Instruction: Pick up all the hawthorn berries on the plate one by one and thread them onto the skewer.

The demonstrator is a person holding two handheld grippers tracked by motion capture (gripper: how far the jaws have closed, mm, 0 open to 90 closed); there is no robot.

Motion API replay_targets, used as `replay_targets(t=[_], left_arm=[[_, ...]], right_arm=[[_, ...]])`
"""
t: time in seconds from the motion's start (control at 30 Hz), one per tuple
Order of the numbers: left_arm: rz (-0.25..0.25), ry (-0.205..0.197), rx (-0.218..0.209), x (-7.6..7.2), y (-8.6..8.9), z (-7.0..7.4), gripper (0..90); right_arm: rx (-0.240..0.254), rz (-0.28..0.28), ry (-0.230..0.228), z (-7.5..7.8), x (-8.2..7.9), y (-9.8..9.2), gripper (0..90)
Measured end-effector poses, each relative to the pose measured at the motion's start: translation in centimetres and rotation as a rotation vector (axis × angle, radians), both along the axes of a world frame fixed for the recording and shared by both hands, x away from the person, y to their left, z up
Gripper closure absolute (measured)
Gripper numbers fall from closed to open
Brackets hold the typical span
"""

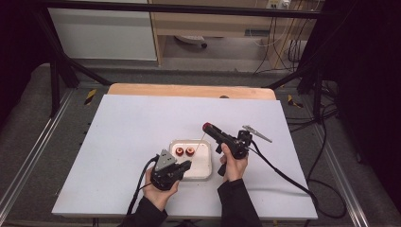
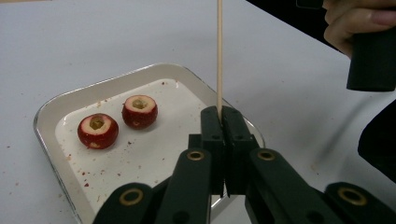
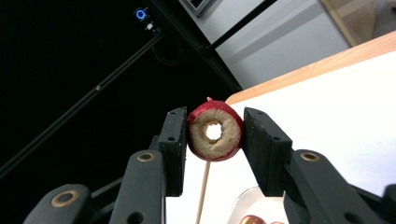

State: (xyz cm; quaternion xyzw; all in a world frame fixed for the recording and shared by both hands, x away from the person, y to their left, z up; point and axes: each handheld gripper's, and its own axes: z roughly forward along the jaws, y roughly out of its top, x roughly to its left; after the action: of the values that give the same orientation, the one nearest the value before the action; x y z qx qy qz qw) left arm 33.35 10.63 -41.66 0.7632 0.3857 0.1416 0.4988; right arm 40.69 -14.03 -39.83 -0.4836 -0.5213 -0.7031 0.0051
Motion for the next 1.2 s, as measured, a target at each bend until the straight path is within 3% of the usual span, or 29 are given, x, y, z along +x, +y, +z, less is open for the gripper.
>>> replay_targets(t=[0.3, 0.6, 0.8, 1.2], left_arm=[[0.018, 0.007, -0.011, 0.0, -0.2, 0.0, 88.5], [0.017, 0.013, -0.015, 0.0, -0.2, 0.3, 88.7], [0.029, 0.009, -0.026, 0.5, -0.4, 0.6, 88.7], [0.03, 0.01, -0.015, 1.7, -1.0, 0.9, 88.7]], right_arm=[[0.019, 0.012, 0.023, -0.3, -0.2, 0.4, 61.6], [-0.032, 0.029, -0.009, -0.5, -0.6, 0.5, 61.8], [-0.032, 0.058, 0.024, -1.2, -0.9, 1.0, 62.0], [-0.091, 0.095, 0.028, -2.6, -2.3, 2.1, 61.9]])
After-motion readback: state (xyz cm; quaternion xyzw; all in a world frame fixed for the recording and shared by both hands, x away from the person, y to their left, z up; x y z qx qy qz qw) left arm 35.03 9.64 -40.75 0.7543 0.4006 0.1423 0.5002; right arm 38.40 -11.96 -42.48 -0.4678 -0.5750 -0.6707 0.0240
